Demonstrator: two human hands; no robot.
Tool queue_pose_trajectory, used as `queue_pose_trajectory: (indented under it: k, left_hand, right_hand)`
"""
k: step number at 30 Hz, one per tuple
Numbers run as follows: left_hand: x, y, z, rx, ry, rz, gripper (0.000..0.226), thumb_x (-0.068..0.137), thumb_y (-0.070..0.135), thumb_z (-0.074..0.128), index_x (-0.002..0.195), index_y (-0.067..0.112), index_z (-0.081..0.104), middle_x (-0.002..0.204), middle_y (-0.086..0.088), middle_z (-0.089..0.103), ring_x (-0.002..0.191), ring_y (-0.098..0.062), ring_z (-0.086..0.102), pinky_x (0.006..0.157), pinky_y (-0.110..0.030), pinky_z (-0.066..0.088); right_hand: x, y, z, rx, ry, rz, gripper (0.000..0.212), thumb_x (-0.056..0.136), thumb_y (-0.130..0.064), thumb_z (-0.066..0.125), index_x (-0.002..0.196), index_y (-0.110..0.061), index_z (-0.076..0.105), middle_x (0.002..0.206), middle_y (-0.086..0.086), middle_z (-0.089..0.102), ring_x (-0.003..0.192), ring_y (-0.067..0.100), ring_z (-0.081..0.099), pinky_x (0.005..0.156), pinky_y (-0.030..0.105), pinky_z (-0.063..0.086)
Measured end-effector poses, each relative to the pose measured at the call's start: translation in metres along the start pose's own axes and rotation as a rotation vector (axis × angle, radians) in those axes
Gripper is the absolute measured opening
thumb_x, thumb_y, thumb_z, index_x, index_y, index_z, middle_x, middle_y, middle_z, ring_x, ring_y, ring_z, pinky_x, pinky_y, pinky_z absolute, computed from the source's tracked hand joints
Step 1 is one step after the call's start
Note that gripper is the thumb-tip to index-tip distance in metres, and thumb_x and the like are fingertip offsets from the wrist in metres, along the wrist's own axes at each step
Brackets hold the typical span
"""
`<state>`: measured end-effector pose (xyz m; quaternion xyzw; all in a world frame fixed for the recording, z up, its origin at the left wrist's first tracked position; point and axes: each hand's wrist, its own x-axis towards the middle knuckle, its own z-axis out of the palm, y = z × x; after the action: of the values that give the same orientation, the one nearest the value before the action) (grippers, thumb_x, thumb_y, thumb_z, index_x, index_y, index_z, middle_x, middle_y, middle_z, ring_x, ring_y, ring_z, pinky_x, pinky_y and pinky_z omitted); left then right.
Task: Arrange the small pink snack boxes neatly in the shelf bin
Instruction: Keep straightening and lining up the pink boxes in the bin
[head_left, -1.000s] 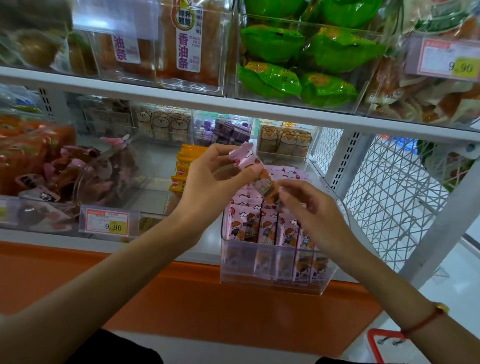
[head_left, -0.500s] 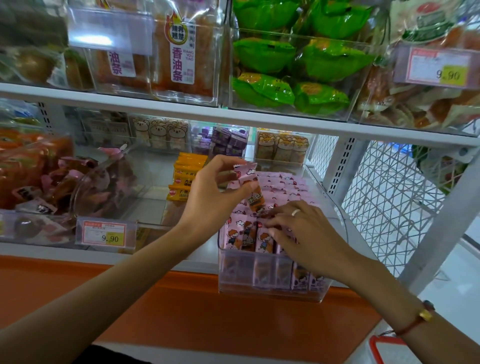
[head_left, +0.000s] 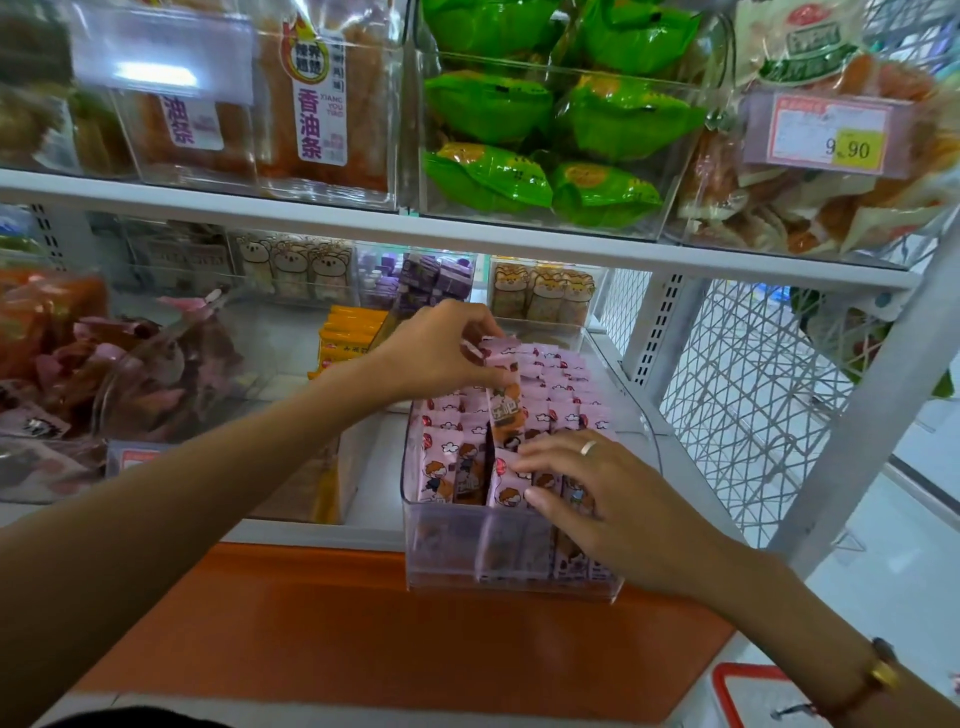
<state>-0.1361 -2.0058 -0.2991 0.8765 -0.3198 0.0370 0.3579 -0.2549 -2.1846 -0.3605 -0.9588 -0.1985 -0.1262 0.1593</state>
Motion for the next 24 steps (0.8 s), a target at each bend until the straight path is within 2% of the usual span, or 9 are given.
queue_pose_trajectory:
  k: [3, 6, 8, 12, 15, 18, 20, 22, 24]
  left_hand:
    - [0.005, 0.003, -0.007, 0.087, -0.077, 0.022, 0.042, 0.070, 0.036, 0.080, 0.103, 0.019, 0.062, 0.113, -0.004, 0.064, 0.088, -0.012, 0.065, 0.084, -0.037, 0.056]
    - [0.007, 0.002, 0.005, 0.197, -0.101, 0.046, 0.044, 0.072, 0.036, 0.079, 0.108, 0.017, 0.062, 0.111, -0.002, 0.063, 0.084, -0.010, 0.061, 0.071, -0.022, 0.050]
    - [0.006, -0.003, 0.023, 0.301, -0.126, 0.059, 0.045, 0.076, 0.038, 0.076, 0.112, 0.014, 0.063, 0.111, -0.002, 0.064, 0.087, -0.011, 0.060, 0.069, -0.017, 0.045]
    - [0.002, -0.013, 0.041, 0.606, -0.181, 0.159, 0.038, 0.084, 0.050, 0.064, 0.114, 0.027, 0.066, 0.119, 0.006, 0.060, 0.110, -0.012, 0.052, 0.087, -0.029, 0.047]
    - [0.004, -0.013, 0.031, 0.645, -0.330, 0.220, 0.037, 0.093, 0.048, 0.050, 0.118, 0.026, 0.066, 0.129, 0.007, 0.055, 0.121, -0.013, 0.041, 0.102, -0.036, 0.037]
    - [0.000, -0.010, 0.023, 0.490, -0.245, 0.215, 0.034, 0.099, 0.039, 0.042, 0.121, 0.023, 0.063, 0.126, 0.002, 0.058, 0.121, -0.015, 0.043, 0.099, -0.033, 0.032]
    - [-0.010, -0.010, 0.022, 0.438, -0.193, 0.222, 0.033, 0.097, 0.045, 0.045, 0.115, 0.026, 0.064, 0.120, 0.005, 0.060, 0.116, -0.013, 0.045, 0.094, -0.031, 0.033]
    - [-0.020, -0.010, 0.024, 0.507, -0.241, 0.235, 0.035, 0.092, 0.053, 0.048, 0.113, 0.031, 0.064, 0.120, 0.007, 0.059, 0.114, -0.011, 0.044, 0.093, -0.031, 0.033]
    - [-0.027, -0.011, 0.027, 0.623, -0.259, 0.251, 0.042, 0.087, 0.059, 0.051, 0.119, 0.034, 0.062, 0.122, 0.008, 0.057, 0.113, -0.010, 0.043, 0.090, -0.031, 0.034]
  right_hand:
    - [0.001, 0.001, 0.001, -0.012, -0.011, 0.009, 0.036, 0.096, -0.045, 0.044, 0.130, -0.035, 0.052, 0.134, -0.021, 0.048, 0.121, -0.009, 0.032, 0.103, 0.021, 0.026]
    - [0.002, 0.002, 0.002, -0.008, -0.009, 0.028, 0.036, 0.096, -0.046, 0.043, 0.131, -0.037, 0.051, 0.136, -0.021, 0.047, 0.126, -0.005, 0.033, 0.107, 0.026, 0.028]
    - [0.002, 0.002, 0.003, -0.004, 0.000, 0.037, 0.036, 0.096, -0.045, 0.043, 0.131, -0.038, 0.051, 0.136, -0.021, 0.047, 0.127, -0.004, 0.034, 0.108, 0.027, 0.029]
    - [0.004, 0.002, 0.005, -0.010, 0.009, 0.037, 0.034, 0.097, -0.041, 0.045, 0.130, -0.037, 0.053, 0.134, -0.019, 0.049, 0.126, -0.002, 0.034, 0.105, 0.025, 0.031]
    - [0.005, 0.000, 0.005, 0.007, -0.007, 0.050, 0.035, 0.097, -0.039, 0.044, 0.132, -0.038, 0.050, 0.138, -0.020, 0.046, 0.128, -0.002, 0.032, 0.103, 0.020, 0.025]
    - [0.004, 0.000, 0.004, -0.002, -0.020, 0.074, 0.035, 0.098, -0.036, 0.043, 0.133, -0.039, 0.049, 0.143, -0.019, 0.041, 0.131, -0.002, 0.030, 0.107, 0.022, 0.023]
    - [0.005, 0.000, 0.002, -0.045, 0.054, 0.094, 0.034, 0.099, -0.026, 0.043, 0.130, -0.035, 0.053, 0.140, -0.016, 0.045, 0.126, 0.001, 0.038, 0.104, 0.020, 0.031]
    - [0.007, -0.001, 0.000, -0.130, 0.158, 0.096, 0.035, 0.097, -0.016, 0.044, 0.127, -0.030, 0.057, 0.132, -0.012, 0.053, 0.119, 0.003, 0.045, 0.097, 0.013, 0.033]
    - [0.008, -0.003, -0.001, -0.176, 0.163, 0.107, 0.038, 0.095, -0.011, 0.044, 0.128, -0.027, 0.056, 0.128, -0.010, 0.056, 0.118, 0.005, 0.046, 0.098, 0.016, 0.033]
